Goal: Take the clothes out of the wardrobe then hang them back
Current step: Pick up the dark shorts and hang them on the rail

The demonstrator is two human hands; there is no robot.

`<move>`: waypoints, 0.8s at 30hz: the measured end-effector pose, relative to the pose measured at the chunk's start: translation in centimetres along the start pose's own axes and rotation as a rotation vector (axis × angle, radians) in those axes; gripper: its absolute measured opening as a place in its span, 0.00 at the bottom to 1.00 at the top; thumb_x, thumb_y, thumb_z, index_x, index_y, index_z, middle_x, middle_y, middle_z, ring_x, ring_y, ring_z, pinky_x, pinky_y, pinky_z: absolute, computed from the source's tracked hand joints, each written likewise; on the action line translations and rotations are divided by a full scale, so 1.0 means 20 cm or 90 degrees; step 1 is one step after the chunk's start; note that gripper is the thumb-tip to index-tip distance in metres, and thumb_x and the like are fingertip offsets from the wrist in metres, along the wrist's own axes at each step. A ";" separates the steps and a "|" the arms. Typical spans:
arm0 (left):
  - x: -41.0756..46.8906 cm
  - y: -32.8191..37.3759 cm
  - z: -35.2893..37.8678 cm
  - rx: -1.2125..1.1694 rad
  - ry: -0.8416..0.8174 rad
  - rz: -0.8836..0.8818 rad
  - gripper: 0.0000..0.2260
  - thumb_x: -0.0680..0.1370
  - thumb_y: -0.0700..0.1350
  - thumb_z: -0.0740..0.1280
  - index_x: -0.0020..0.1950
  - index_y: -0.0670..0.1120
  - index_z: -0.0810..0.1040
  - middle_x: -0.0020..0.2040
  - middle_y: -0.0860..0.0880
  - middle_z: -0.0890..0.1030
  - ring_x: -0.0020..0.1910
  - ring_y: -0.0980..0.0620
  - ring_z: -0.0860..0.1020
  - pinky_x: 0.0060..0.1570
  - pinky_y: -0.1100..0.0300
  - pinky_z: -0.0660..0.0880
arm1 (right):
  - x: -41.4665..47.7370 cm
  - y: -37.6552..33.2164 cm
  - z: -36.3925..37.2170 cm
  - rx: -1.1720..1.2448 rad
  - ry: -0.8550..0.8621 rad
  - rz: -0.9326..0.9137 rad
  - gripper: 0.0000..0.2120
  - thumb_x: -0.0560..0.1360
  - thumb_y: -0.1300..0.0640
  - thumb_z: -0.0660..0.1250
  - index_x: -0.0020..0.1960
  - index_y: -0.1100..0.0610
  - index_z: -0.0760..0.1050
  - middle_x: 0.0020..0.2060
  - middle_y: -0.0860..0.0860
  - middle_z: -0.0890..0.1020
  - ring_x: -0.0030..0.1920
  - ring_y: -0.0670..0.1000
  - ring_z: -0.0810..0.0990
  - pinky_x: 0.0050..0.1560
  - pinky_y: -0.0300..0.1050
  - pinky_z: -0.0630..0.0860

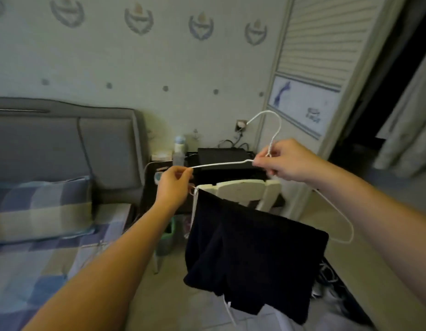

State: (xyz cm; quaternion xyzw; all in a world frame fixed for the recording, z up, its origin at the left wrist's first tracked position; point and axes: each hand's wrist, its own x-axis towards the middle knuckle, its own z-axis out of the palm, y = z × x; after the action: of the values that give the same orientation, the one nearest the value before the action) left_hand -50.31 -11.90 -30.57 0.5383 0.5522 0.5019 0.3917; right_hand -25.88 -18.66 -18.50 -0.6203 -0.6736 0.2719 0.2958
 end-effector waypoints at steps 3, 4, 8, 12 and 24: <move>0.00 0.07 0.38 -0.011 -0.067 -0.008 0.08 0.81 0.49 0.65 0.56 0.47 0.79 0.51 0.49 0.83 0.45 0.52 0.83 0.53 0.49 0.81 | -0.07 0.17 -0.19 0.060 -0.110 0.159 0.11 0.79 0.54 0.66 0.44 0.59 0.82 0.24 0.48 0.65 0.23 0.46 0.59 0.23 0.36 0.54; -0.02 0.09 0.49 -0.009 -0.080 -0.007 0.10 0.81 0.50 0.66 0.59 0.47 0.78 0.54 0.49 0.82 0.49 0.52 0.82 0.56 0.50 0.80 | -0.09 0.23 -0.24 0.094 -0.110 0.205 0.11 0.80 0.55 0.64 0.44 0.60 0.80 0.24 0.48 0.64 0.23 0.45 0.58 0.22 0.35 0.53; -0.17 0.12 0.87 0.035 -0.130 -0.085 0.23 0.79 0.56 0.67 0.68 0.44 0.70 0.63 0.46 0.75 0.61 0.46 0.75 0.60 0.52 0.72 | -0.18 0.41 -0.38 0.290 0.003 0.310 0.11 0.81 0.59 0.59 0.40 0.59 0.70 0.24 0.47 0.60 0.22 0.43 0.55 0.18 0.32 0.51; -0.39 0.10 1.22 0.047 -0.413 -0.198 0.30 0.76 0.68 0.63 0.61 0.42 0.74 0.61 0.44 0.78 0.58 0.44 0.77 0.61 0.51 0.74 | -0.27 0.50 -0.47 0.431 0.070 0.314 0.12 0.81 0.61 0.56 0.39 0.57 0.66 0.22 0.46 0.58 0.20 0.42 0.54 0.17 0.30 0.50; -0.55 0.14 1.53 0.084 -0.352 -0.036 0.24 0.81 0.58 0.62 0.46 0.37 0.79 0.39 0.36 0.77 0.46 0.38 0.80 0.52 0.47 0.75 | -0.50 0.70 -0.63 0.438 0.214 0.317 0.12 0.82 0.60 0.55 0.41 0.58 0.68 0.22 0.47 0.60 0.19 0.43 0.55 0.19 0.29 0.51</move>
State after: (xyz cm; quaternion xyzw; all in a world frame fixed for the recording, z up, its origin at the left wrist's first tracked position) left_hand -18.69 -18.99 -34.87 0.6634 0.4706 0.2883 0.5053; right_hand -6.68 -27.49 -20.90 -0.6645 -0.3169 0.4383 0.5157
